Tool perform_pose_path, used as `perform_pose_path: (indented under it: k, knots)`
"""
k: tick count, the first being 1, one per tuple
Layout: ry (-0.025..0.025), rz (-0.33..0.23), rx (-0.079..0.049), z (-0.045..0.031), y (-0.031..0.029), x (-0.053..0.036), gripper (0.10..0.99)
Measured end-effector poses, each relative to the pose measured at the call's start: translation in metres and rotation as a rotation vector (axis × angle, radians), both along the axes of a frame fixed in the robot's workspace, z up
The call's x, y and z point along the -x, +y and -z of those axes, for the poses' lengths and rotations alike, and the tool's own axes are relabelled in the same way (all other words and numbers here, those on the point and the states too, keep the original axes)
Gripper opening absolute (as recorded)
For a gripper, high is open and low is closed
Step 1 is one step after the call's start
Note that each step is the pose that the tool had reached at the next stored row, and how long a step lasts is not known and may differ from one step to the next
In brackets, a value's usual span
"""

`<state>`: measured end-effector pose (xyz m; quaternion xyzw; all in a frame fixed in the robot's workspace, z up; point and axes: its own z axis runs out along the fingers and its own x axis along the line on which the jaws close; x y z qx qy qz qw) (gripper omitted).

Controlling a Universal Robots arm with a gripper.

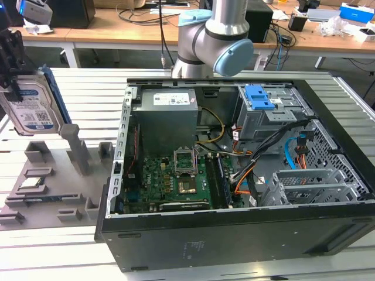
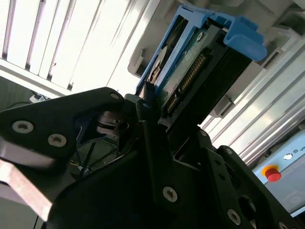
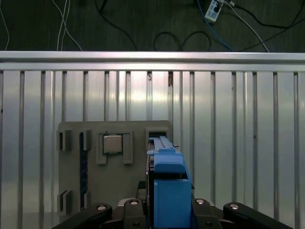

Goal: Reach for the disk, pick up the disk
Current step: 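Pick up the disk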

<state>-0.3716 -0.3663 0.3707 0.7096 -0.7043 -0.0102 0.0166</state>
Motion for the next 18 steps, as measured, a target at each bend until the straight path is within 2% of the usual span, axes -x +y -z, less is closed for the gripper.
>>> perform_pose_path:
  k: [2,8,12,18]
  knots:
    - [0.0,0.0,0.0,-0.0075,0.0,-0.0002,0.361]
    - [0.0001,0.0,0.0,-0.0192,0.0,-0.0006,0.361]
    - [0.0002,0.0,0.0,-0.0351,0.0,-0.0011,0.361]
    - [0.0005,0.0,0.0,-0.0485,0.0,-0.0016,0.361]
